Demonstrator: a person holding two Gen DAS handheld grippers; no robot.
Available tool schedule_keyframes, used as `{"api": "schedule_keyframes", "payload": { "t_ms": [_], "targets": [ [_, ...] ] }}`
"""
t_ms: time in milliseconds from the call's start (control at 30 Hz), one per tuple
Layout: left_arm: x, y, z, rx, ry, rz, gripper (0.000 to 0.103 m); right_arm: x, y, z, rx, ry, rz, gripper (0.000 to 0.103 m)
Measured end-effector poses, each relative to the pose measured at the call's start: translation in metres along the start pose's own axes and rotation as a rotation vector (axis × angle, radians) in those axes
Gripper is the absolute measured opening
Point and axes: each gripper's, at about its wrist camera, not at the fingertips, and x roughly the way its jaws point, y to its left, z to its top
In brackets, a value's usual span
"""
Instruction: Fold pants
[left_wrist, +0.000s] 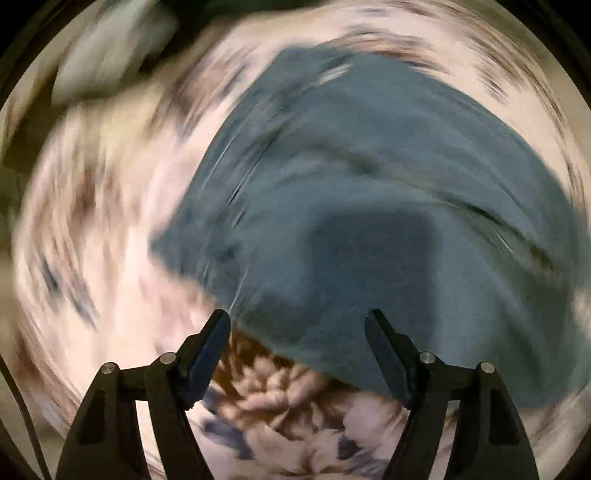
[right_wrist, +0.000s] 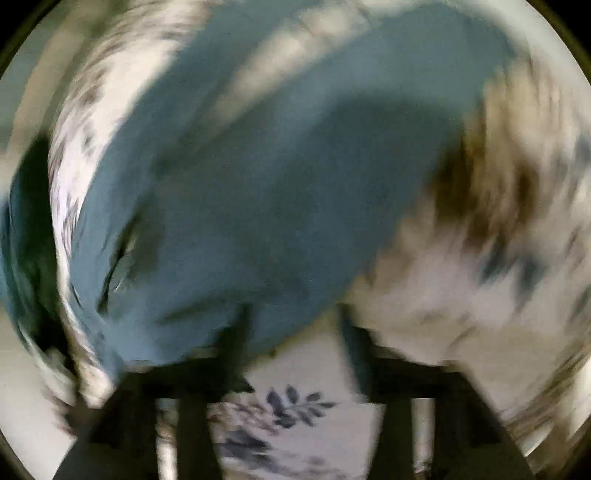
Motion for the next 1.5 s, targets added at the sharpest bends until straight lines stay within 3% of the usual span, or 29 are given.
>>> {"api": "schedule_keyframes", "payload": {
  "t_ms": [67, 133, 233, 300, 367, 467, 500, 533, 567, 667, 767, 833, 967, 1000, 1100, 1133, 1167, 1233, 1300, 1367, 1500],
  "targets": [
    [-0.016, -0.044, 0.014, 0.157, -0.086, 0.109, 0.075, -0.005, 0.05, 0.023, -0.176, 0.004, -0.041, 0.079],
    [-0.02, -0.07, 0.03, 0.248, -0.137, 0.156, 0.075, 0.012, 0.123, 0.042, -0.452, 0.026, -0.063, 0.079],
    [-0.003, -0.088, 0.059, 0.301, -0.125, 0.207, 0.075, 0.059, 0.209, 0.04, -0.873, 0.04, -0.145, 0.079],
    [0.016, -0.083, 0.071, 0.312, -0.105, 0.229, 0.075, 0.092, 0.244, 0.033, -1.084, 0.099, -0.164, 0.078],
    [0.036, -0.08, 0.078, 0.304, -0.064, 0.207, 0.075, 0.124, 0.267, 0.024, -1.214, 0.158, -0.174, 0.073],
    [0.052, -0.076, 0.082, 0.277, -0.005, 0.179, 0.075, 0.158, 0.292, 0.013, -1.312, 0.229, -0.17, 0.066],
    [0.057, -0.074, 0.082, 0.276, 0.003, 0.175, 0.075, 0.168, 0.299, 0.008, -1.336, 0.259, -0.169, 0.06],
    [0.06, -0.074, 0.081, 0.278, 0.008, 0.176, 0.075, 0.177, 0.306, 0.003, -1.362, 0.291, -0.16, 0.044],
    [0.061, -0.075, 0.078, 0.281, 0.002, 0.184, 0.075, 0.183, 0.311, 0.0, -1.373, 0.301, -0.165, 0.03],
    [0.065, -0.072, 0.072, 0.266, 0.024, 0.17, 0.075, 0.18, 0.314, 0.009, -1.26, 0.339, -0.089, 0.009],
    [0.066, -0.068, 0.068, 0.251, 0.038, 0.159, 0.075, 0.18, 0.296, 0.057, -0.838, 0.494, 0.147, 0.008],
    [0.069, -0.066, 0.066, 0.246, 0.042, 0.168, 0.075, 0.2, 0.272, 0.083, -0.564, 0.594, 0.26, 0.008],
    [0.069, -0.066, 0.067, 0.257, 0.049, 0.174, 0.075, 0.213, 0.286, 0.069, -0.549, 0.626, 0.178, 0.014],
    [0.067, -0.067, 0.067, 0.262, 0.047, 0.171, 0.075, 0.212, 0.295, 0.08, -0.566, 0.62, 0.177, 0.014],
    [0.052, -0.076, 0.066, 0.293, 0.033, 0.149, 0.075, 0.171, 0.302, 0.084, -0.612, 0.591, 0.261, 0.022],
    [0.043, -0.084, 0.064, 0.309, 0.025, 0.127, 0.075, 0.158, 0.298, 0.088, -0.641, 0.555, 0.239, 0.033],
    [0.037, -0.091, 0.063, 0.32, 0.02, 0.111, 0.075, 0.143, 0.294, 0.091, -0.682, 0.497, 0.175, 0.055],
    [0.018, -0.121, 0.057, 0.378, -0.005, 0.046, 0.075, 0.123, 0.276, 0.105, -0.739, 0.4, 0.025, 0.085],
    [0.007, -0.153, 0.049, 0.451, -0.024, -0.001, 0.075, 0.106, 0.248, 0.122, -0.781, 0.372, -0.086, 0.085],
    [0.004, -0.195, 0.044, 0.545, -0.025, -0.046, 0.075, 0.096, 0.216, 0.141, -0.732, 0.377, -0.189, 0.085],
    [0.019, -0.267, 0.041, 0.652, -0.015, -0.056, 0.075, 0.108, 0.156, 0.179, -0.617, 0.376, -0.392, 0.085]
  ]
}}
